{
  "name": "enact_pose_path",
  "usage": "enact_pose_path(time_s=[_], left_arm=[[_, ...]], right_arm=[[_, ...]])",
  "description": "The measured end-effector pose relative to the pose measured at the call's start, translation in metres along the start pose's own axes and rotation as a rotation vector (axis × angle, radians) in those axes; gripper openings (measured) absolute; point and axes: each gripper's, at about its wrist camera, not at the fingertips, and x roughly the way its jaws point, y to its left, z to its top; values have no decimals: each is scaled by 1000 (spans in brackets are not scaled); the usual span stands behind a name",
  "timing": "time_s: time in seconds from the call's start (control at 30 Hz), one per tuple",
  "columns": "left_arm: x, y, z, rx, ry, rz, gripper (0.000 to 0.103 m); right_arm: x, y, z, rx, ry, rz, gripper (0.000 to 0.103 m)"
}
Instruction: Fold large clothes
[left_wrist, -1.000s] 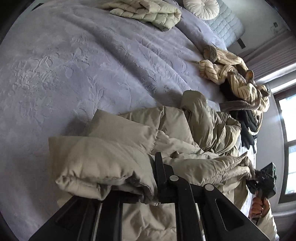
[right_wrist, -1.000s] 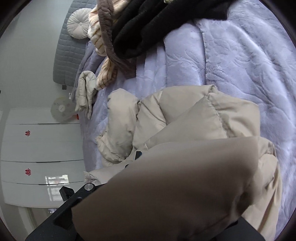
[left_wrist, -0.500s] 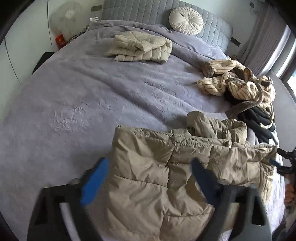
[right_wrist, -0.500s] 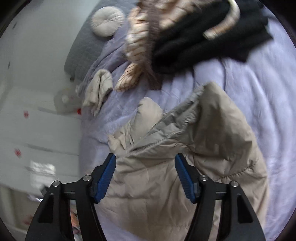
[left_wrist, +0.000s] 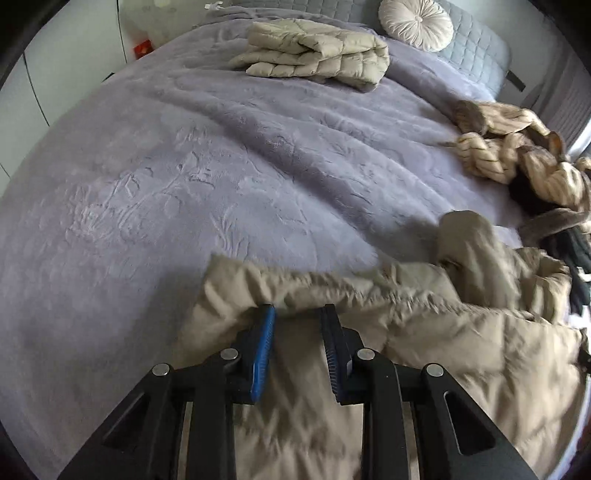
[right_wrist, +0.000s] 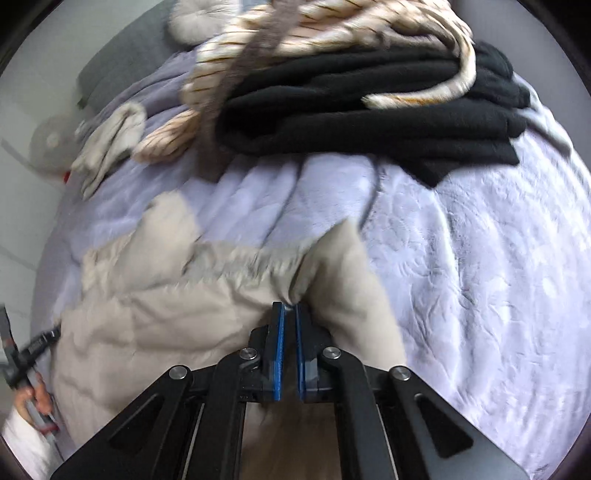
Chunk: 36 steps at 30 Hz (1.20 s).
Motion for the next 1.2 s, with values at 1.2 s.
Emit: enact_pose_path(time_s=[1.2], left_arm=[[-71, 12, -63, 84, 30, 19, 29]], right_arm=[[-55, 22, -65, 69, -48, 120, 8]])
